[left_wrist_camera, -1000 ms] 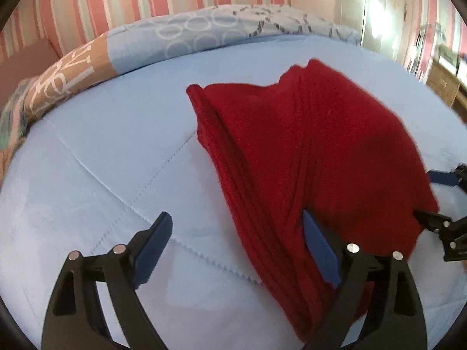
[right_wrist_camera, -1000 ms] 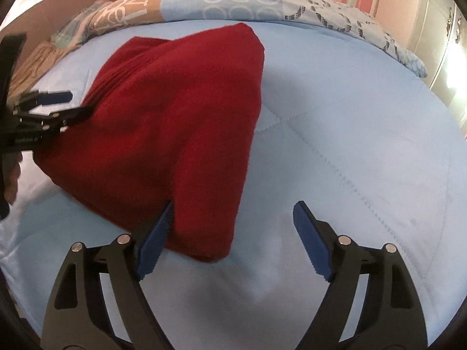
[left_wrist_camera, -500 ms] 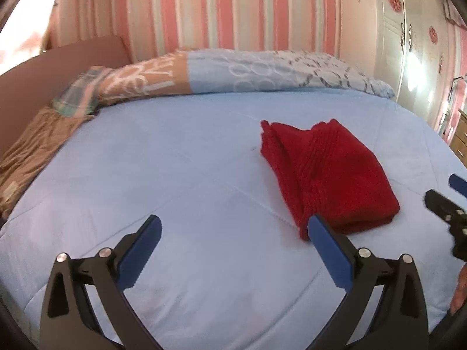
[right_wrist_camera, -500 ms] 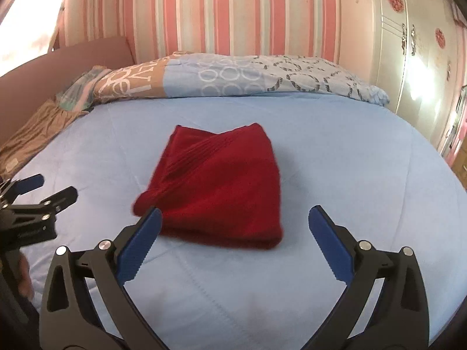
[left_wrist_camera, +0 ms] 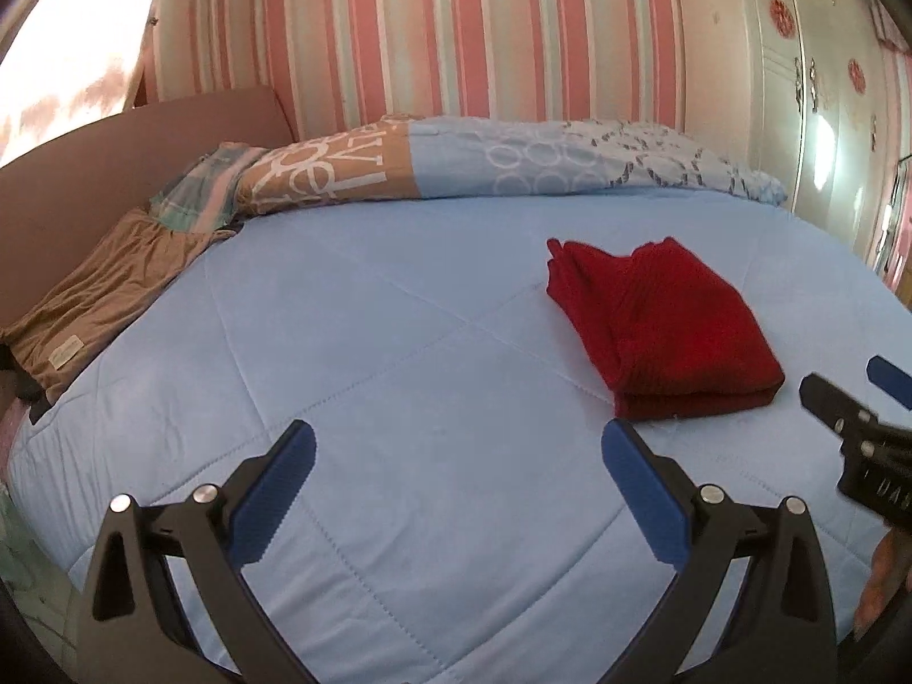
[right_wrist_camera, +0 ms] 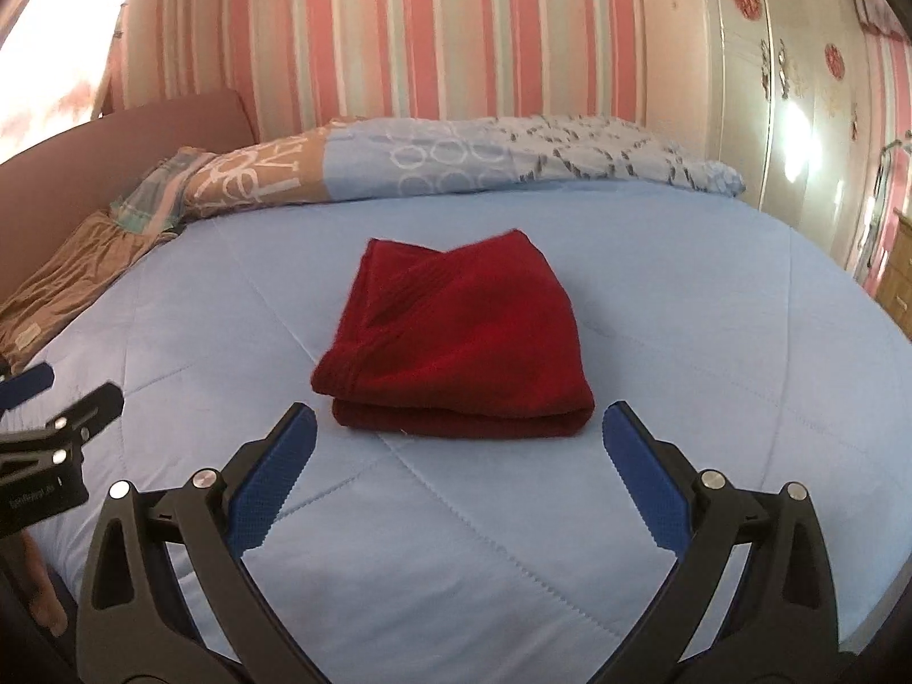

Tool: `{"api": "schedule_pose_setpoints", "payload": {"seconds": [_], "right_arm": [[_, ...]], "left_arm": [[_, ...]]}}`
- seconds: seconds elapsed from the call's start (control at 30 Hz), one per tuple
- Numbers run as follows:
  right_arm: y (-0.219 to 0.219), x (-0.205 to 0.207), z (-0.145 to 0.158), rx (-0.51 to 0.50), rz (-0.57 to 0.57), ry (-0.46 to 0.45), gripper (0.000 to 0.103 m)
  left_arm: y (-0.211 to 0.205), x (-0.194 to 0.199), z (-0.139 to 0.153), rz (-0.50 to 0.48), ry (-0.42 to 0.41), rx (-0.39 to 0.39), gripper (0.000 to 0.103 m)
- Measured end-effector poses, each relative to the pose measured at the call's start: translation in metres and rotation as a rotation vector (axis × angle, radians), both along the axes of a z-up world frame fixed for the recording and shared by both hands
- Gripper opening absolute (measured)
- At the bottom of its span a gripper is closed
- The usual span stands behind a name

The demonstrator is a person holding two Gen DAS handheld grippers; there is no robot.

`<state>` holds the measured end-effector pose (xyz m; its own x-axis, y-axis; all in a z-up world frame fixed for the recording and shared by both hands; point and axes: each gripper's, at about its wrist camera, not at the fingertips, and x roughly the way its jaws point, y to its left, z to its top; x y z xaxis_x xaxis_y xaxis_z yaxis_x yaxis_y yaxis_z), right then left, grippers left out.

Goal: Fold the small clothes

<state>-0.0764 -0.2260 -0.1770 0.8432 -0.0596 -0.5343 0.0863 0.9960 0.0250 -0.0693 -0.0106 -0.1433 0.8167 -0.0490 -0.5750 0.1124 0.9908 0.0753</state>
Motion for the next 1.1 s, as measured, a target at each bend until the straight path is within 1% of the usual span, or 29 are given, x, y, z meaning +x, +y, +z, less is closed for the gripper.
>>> {"api": "schedule_pose_setpoints", "payload": {"seconds": [0.1,0.37,0.6,0.8,1.1], "right_arm": [[0.004,-0.006,0.0,-0.009,0.002,-0.012,0.1],[0.009,-0.017,0.004,-0.029,0.003,-0.029,0.1],[0.012,-0.021,0.008,-0.049,0.003,-0.046,0.1],[0.013,-0.024,0.011,-0.074,-0.006,-0.057,0.1],[0.006,-0.024,0.01,-0.067,-0.023,-0.055,0.1]], "left_arm": [[0.0,-0.003,0.003,0.003,-0.014,-0.009,0.101],[0.007,-0.01,0.01,-0.004,-0.024,-0.067,0.101],[0.012,-0.011,0.017,0.017,-0.042,-0.062,0.101],[0.015,-0.011,0.018,0.035,-0.039,-0.055,0.101],[0.013,-0.016,0.021,0.023,-0.048,-0.032,0.101]]}}
